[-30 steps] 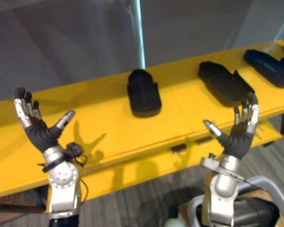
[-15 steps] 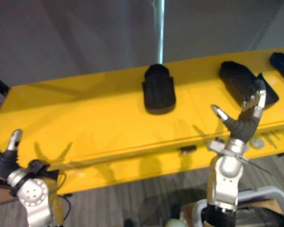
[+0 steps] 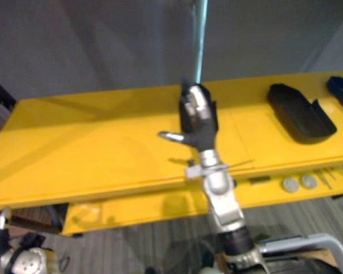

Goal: Walk over and take plastic housings, then place them on the shelf

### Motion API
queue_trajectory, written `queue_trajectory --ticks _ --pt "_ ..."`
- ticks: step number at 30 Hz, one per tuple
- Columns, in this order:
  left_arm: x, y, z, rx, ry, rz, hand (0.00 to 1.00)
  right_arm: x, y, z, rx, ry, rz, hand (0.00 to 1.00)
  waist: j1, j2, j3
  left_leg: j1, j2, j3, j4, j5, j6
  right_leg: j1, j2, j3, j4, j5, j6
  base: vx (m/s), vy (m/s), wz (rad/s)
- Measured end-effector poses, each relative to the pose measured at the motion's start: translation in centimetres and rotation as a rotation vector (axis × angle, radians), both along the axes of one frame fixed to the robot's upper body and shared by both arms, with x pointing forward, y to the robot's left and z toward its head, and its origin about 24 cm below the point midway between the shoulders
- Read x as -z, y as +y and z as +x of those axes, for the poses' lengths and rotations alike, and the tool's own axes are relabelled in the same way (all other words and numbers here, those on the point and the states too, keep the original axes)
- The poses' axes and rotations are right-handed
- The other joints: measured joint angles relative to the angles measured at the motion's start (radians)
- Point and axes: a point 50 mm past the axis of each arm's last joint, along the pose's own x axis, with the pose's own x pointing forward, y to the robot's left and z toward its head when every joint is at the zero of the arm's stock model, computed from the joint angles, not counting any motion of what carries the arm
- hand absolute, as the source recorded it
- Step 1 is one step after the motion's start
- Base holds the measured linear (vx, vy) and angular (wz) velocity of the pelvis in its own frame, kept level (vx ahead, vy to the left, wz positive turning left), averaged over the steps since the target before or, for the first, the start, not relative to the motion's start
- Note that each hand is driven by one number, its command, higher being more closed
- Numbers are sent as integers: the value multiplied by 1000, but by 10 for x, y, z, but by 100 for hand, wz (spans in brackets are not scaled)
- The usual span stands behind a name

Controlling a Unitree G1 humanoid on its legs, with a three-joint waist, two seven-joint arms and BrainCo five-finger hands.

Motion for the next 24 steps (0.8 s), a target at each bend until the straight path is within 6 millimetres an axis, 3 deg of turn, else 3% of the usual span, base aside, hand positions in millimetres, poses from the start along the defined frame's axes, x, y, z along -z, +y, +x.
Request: queue_trajectory --ticks 4,7,10,14,17,24 --pt "64 -29 -26 63 229 -278 0 15 42 10 -122 110 -64 0 18 -7 -4 -9 -3 -25 4 1 1 5 -5 -27 0 0 0 9 6 17" --pt "90 -54 -32 182 323 -423 0 22 61 20 -130 174 -99 0 34 -4 -2 -29 -4 -43 19 1 1 4 -10 -46 0 0 0 -22 1 22" --pt "106 -78 -31 330 370 -541 0 26 67 29 -79 201 -125 0 39 10 8 -55 -9 -67 38 1 1 3 -17 -71 0 0 0 -52 -6 21" --pt "117 -98 -32 511 418 -634 0 25 70 30 -26 181 -163 0 45 36 31 -59 -9 -67 46 1 0 3 -18 -72 0 -5 -6 -74 -19 2" --pt "118 -101 -22 649 440 -635 0 25 63 35 54 173 -201 0 40 57 53 -74 -4 -70 52 2 -3 -3 -14 -76 0 -7 -8 -70 -29 4" --pt "119 -101 -13 744 469 -629 0 30 53 39 178 156 -274 0 36 61 64 -89 0 -60 53 4 -5 -27 -9 -70 0 -7 -8 -1 -11 -3"
